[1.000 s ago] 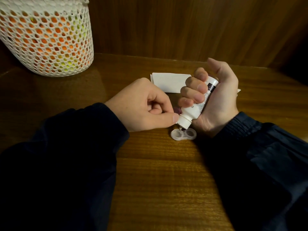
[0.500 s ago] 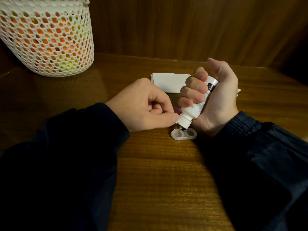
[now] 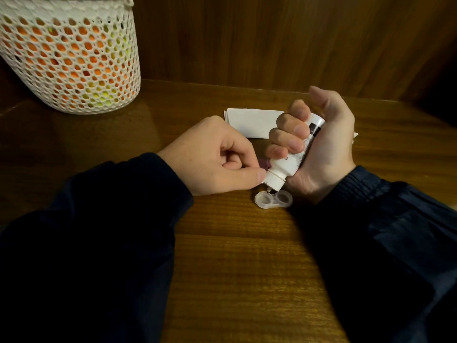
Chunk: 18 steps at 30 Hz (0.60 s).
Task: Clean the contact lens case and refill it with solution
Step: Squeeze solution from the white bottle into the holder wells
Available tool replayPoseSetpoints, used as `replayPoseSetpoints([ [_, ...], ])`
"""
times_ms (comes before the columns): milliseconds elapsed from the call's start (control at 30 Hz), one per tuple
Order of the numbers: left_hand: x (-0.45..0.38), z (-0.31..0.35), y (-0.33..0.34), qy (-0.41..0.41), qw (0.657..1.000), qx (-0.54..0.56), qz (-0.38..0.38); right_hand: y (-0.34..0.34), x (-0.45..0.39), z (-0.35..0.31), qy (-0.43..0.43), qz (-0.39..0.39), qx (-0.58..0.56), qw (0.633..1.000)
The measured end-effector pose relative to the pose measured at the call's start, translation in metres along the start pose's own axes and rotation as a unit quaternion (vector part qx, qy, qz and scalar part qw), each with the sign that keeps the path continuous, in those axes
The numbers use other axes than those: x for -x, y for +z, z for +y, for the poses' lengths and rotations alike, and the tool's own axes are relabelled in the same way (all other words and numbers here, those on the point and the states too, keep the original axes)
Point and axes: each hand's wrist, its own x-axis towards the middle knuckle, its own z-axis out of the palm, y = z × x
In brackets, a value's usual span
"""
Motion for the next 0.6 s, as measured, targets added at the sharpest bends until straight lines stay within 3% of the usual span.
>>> replayPoseSetpoints([
  [600,-0.0002,0.0016,-0.0006,-0.002,1.000,-0.004,0.002,0.0015,0.0008,-0.0001,-0.003,0.001,0.003,1.000],
])
